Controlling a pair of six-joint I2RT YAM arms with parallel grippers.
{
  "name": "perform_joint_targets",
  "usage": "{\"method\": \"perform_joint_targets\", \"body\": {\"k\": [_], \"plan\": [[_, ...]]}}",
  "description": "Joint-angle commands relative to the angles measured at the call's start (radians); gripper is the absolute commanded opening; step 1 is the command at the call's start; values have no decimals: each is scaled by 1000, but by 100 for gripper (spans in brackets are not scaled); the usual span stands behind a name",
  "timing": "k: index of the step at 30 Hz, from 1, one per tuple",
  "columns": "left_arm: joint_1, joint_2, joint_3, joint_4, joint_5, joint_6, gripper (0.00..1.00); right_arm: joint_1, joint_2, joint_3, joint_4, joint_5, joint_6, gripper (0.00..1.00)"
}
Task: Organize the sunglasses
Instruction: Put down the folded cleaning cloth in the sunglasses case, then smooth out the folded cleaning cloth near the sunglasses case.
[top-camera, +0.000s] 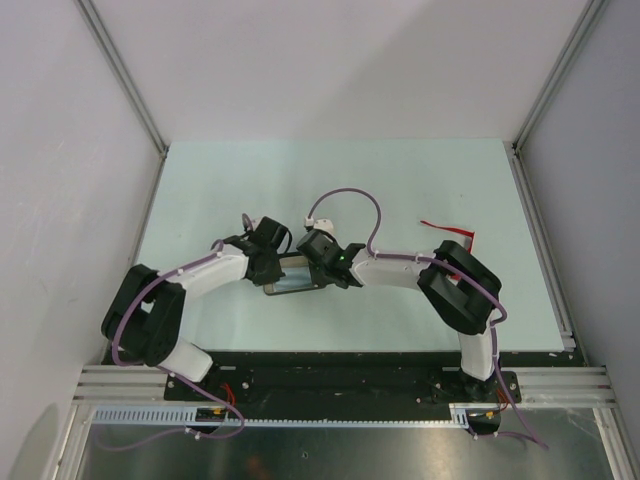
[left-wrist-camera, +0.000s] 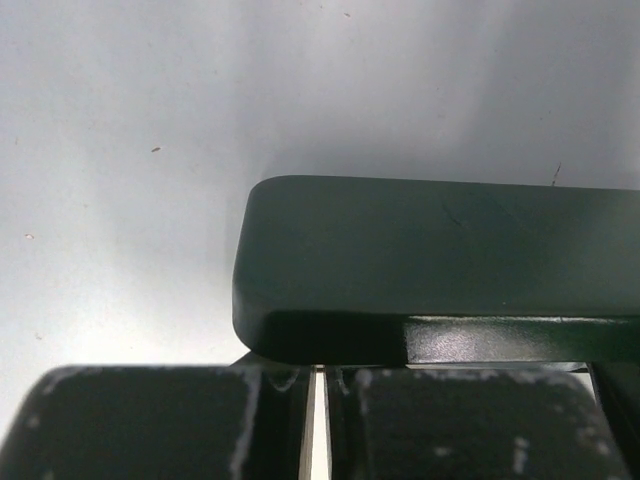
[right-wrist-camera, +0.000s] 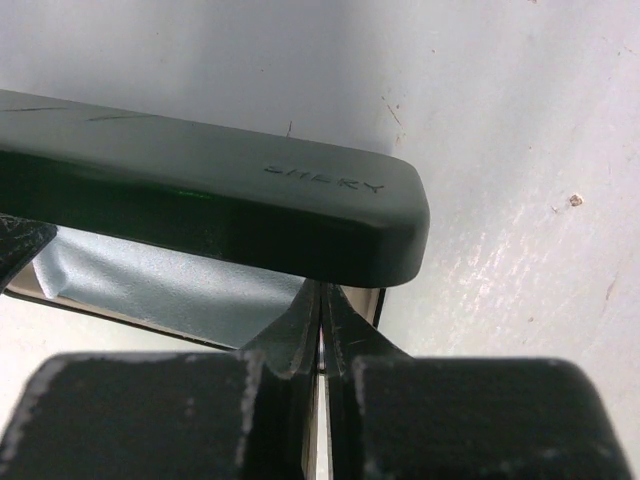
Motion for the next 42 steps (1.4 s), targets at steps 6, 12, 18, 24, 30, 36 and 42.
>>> {"method": "perform_joint_targets", "body": {"k": [6, 12, 18, 24, 30, 36, 42], "plan": [[9, -20, -20, 6, -28, 7, 11, -3, 2, 51, -18, 45, -11, 20], [9, -54, -23, 4, -33, 11, 16, 0, -22, 66, -15, 43, -13, 32], [9, -77, -3, 1, -34, 17, 36, 0, -41, 80, -20, 50, -14, 34], [9, -109, 10, -2, -16, 14, 35, 15, -61, 80, -18, 57, -27, 28], [7, -79, 14, 7, 24, 1, 17, 23, -29, 80, 6, 23, -28, 5], [9, -39, -10, 24, 45, -3, 11, 23, 17, 80, -9, 10, -10, 0], [7, -34, -39, 29, 44, 3, 9, 24, 19, 80, -54, 37, 9, 0]]}}
